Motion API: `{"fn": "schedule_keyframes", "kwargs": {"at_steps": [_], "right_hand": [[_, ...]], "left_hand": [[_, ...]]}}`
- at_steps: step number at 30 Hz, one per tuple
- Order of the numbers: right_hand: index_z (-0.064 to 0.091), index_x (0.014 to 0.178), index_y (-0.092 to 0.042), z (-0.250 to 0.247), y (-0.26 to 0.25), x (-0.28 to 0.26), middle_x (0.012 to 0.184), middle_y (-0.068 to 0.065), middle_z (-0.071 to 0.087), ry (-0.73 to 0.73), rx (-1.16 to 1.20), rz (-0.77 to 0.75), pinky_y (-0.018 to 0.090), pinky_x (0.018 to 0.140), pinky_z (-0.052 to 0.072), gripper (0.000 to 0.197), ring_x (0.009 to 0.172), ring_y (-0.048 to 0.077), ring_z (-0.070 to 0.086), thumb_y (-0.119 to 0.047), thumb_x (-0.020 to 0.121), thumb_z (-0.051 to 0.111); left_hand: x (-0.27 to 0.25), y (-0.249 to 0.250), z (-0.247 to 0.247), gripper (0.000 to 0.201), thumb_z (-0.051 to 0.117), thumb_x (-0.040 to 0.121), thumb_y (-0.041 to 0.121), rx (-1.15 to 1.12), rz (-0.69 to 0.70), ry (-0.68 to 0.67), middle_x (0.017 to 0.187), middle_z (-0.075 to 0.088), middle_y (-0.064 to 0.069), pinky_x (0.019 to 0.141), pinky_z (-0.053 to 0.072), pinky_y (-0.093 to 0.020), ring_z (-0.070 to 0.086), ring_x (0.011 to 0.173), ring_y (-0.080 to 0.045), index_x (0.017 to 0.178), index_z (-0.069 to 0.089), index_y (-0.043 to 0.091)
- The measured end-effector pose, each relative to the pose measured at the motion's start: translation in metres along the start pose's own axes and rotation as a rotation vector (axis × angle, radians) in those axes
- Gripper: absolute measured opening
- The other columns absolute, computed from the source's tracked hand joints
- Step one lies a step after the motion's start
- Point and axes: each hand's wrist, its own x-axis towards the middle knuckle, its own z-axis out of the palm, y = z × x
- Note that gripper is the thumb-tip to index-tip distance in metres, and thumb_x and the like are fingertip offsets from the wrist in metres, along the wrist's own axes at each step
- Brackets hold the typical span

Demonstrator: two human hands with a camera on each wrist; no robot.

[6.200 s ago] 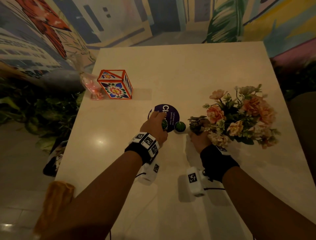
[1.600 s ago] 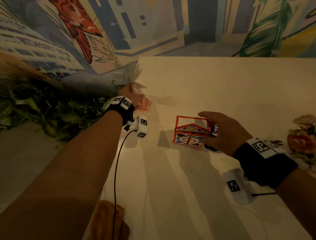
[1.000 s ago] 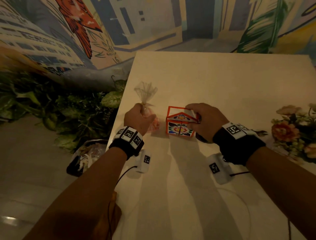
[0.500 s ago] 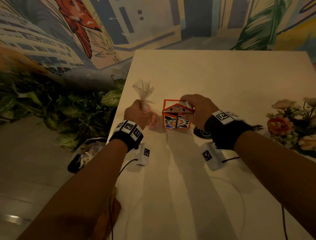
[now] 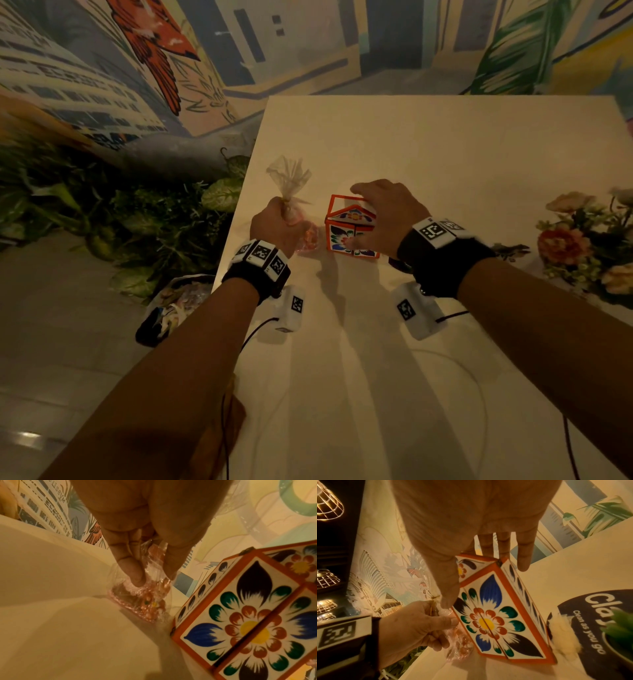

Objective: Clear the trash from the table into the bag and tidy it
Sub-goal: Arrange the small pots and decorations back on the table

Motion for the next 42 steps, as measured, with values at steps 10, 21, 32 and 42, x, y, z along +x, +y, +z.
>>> {"fn": "schedule_keyframes", "kwargs": {"at_steps": [10, 21, 32, 42], "right_hand": [[0.044, 0.13, -0.03, 0.004, -0.001, 0.004, 0.122, -0.001, 0.055, 0.024, -0.031, -0.054, 0.037, 0.092, 0.044, 0.061, 0.111, 0.021, 0.049, -0.044, 0.077, 0.069], [0.044, 0.131, -0.03, 0.005, 0.002, 0.002, 0.124, 0.0, 0.055, 0.061, -0.025, -0.059, 0.039, 0.093, 0.046, 0.061, 0.114, 0.023, 0.049, -0.043, 0.077, 0.069], [0.049, 0.121, -0.021, -0.009, 0.037, -0.061, 0.121, -0.001, 0.052, 0.309, 0.212, 0.007, 0.029, 0.091, 0.043, 0.054, 0.107, 0.016, 0.047, -0.027, 0.074, 0.074], [0.056, 0.107, -0.019, 0.049, 0.108, -0.145, 0.112, -0.001, 0.052, 0.135, 0.227, 0.179, 0.032, 0.072, 0.048, 0.023, 0.073, 0.014, 0.053, -0.017, 0.085, 0.062]], "left_hand": [[-0.003, 0.001, 0.004, 0.041, 0.074, 0.075, 0.036, 0.004, 0.014, 0.013, 0.098, 0.065, -0.008, 0.074, 0.044, -0.029, 0.061, 0.092, -0.029, 0.102, 0.055, 0.012], [-0.003, 0.002, 0.004, 0.041, 0.074, 0.075, 0.035, -0.004, 0.001, 0.007, 0.101, 0.066, -0.011, 0.077, 0.048, -0.032, 0.061, 0.094, -0.03, 0.104, 0.056, 0.011], [-0.035, -0.014, -0.014, 0.051, 0.077, 0.071, 0.037, -0.07, -0.017, 0.054, 0.114, 0.062, -0.001, 0.083, 0.048, -0.03, 0.061, 0.095, -0.021, 0.114, 0.057, 0.016], [-0.136, 0.061, 0.058, 0.025, 0.065, 0.082, 0.016, 0.062, 0.635, -0.256, 0.11, 0.06, -0.001, 0.074, 0.047, -0.023, 0.057, 0.075, -0.014, 0.107, 0.062, 0.014]]}}
